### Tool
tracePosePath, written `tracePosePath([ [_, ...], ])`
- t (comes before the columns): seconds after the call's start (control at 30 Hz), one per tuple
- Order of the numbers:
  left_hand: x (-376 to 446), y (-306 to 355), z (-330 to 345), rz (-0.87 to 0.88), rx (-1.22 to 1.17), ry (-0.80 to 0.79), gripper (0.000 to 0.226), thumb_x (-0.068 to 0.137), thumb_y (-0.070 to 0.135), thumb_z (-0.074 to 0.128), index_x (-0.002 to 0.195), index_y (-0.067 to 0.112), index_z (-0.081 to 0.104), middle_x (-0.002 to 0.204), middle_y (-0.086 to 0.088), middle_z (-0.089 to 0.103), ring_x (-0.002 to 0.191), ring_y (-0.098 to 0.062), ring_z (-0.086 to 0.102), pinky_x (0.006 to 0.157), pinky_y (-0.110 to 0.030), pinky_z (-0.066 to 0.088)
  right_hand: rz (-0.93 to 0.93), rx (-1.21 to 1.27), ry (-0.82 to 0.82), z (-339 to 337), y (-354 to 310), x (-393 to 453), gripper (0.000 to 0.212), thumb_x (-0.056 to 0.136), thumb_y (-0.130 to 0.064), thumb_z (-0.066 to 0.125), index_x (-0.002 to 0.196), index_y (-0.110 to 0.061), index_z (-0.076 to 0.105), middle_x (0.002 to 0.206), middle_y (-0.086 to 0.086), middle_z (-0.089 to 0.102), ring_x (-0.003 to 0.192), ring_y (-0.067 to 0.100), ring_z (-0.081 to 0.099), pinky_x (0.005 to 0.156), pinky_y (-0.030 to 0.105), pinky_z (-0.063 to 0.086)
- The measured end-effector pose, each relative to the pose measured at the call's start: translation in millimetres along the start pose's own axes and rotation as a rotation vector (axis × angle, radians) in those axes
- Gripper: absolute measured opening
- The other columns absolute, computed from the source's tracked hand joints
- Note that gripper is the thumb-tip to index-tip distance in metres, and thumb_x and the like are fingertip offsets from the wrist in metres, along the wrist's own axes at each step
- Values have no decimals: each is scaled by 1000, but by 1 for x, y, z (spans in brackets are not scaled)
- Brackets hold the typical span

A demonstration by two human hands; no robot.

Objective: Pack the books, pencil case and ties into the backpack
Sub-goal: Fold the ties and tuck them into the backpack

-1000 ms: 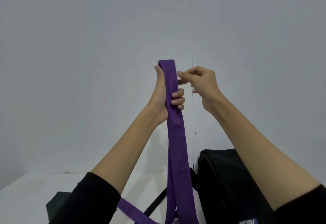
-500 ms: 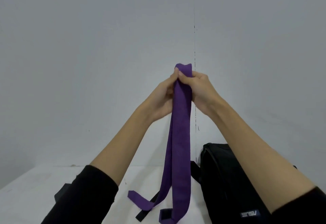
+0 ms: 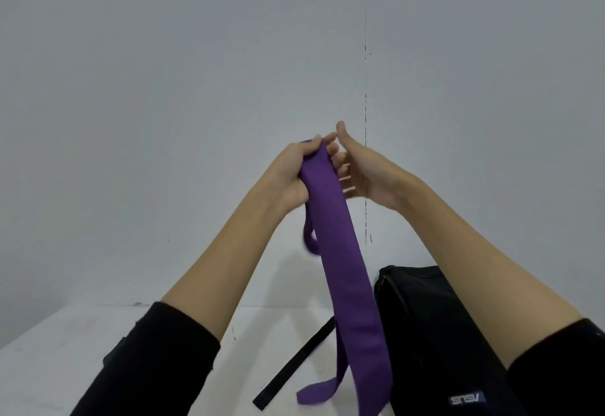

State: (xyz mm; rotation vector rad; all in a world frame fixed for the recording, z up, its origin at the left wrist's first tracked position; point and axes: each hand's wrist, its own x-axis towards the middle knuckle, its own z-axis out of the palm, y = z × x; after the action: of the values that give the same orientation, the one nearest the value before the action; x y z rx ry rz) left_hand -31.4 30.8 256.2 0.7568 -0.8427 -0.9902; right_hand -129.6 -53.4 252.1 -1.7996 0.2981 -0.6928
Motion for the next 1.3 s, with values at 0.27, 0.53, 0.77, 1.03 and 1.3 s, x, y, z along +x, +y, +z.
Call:
tracePosePath([
  [0.27, 14, 11, -9, 12, -36, 101, 25, 100, 11, 37, 92, 2, 59, 73, -8, 70, 67, -18, 70, 68, -29, 55, -19, -33, -42, 13, 19, -10, 22, 89, -29, 62, 99, -11, 68, 86, 0, 70, 70, 13, 64, 66, 25, 51],
  [0.53, 7, 3, -13, 86, 267, -28, 48, 97, 45, 40, 106, 1, 58, 99, -11, 65, 94, -23, 64, 83, -33, 54, -93, 13, 219, 20, 7, -6, 8, 91, -7, 59, 90, -12, 66, 81, 4, 68, 70, 14, 64, 61, 22, 50],
  [0.77, -10, -38, -25, -276, 411, -303, 41, 100, 34, 37, 121, 3, 53, 112, -16, 67, 98, -28, 67, 91, -36, 53, -193, -55, 298, 11, -14, 7, 14, 93, -3, 52, 100, -1, 64, 92, 9, 70, 70, 12, 62, 61, 16, 51],
  [1.03, -4, -19, -23, -162, 96, -53, 24, 99, 6, 39, 112, 4, 59, 109, -8, 69, 97, -21, 67, 71, -26, 56, 56, -347, 191, 1, 12, -9, 53, 92, -61, 40, 87, -17, 69, 67, -3, 68, 60, 16, 64, 71, 32, 43],
  [1.3, 2, -15, -26, -140, 33, -11, 29, 98, 7, 37, 123, 0, 51, 130, -12, 57, 109, -20, 57, 95, -30, 42, -28, -297, 122, 18, 49, -18, 31, 88, -33, 64, 78, -4, 69, 64, 0, 63, 55, 13, 55, 59, 26, 46],
])
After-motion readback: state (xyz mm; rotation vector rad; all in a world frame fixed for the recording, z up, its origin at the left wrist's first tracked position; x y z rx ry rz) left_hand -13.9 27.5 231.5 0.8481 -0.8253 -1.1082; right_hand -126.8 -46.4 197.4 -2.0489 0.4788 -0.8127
